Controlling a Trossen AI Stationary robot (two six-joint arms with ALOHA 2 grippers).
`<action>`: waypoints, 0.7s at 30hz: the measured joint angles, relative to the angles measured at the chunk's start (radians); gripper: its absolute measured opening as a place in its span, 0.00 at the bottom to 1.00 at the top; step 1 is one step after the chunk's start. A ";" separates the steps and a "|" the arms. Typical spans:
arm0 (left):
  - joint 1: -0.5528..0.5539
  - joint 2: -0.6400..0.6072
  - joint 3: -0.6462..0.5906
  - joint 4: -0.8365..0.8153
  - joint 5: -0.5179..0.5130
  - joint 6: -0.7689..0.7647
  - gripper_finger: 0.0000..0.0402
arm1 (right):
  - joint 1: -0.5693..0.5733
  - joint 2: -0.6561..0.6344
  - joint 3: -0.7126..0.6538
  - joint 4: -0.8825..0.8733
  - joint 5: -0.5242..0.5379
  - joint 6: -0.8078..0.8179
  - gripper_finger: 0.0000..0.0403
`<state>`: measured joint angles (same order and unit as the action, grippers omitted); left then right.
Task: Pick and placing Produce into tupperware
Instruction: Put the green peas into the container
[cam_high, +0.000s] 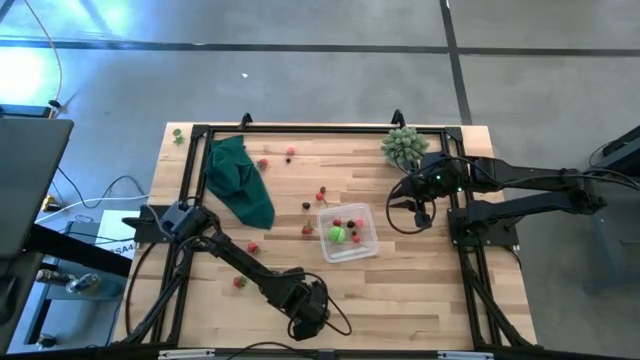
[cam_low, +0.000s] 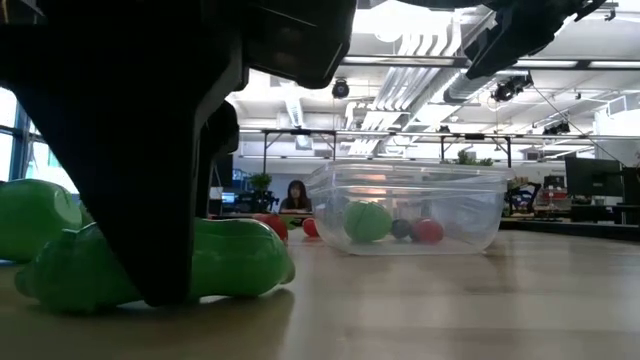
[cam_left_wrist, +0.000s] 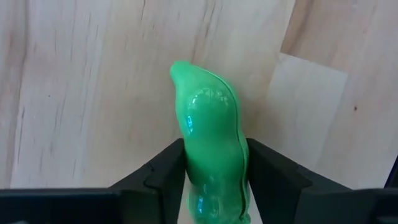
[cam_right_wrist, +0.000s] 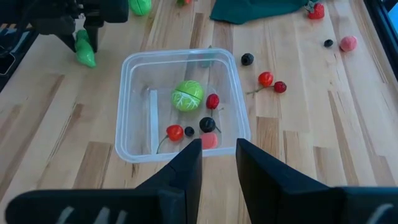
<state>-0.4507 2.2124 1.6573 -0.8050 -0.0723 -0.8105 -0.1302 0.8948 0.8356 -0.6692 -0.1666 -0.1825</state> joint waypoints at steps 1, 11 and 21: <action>0.000 0.000 0.000 0.001 0.000 0.003 0.35 | 0.000 0.000 0.000 0.000 0.000 0.000 0.22; 0.000 0.000 0.000 0.013 0.000 0.038 0.32 | 0.000 0.000 0.000 0.000 0.000 0.000 0.22; 0.000 -0.010 0.001 0.030 -0.006 0.117 0.31 | 0.000 0.000 0.000 0.000 0.000 0.000 0.22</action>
<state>-0.4511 2.2025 1.6579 -0.7750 -0.0781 -0.6939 -0.1301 0.8948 0.8356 -0.6689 -0.1666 -0.1827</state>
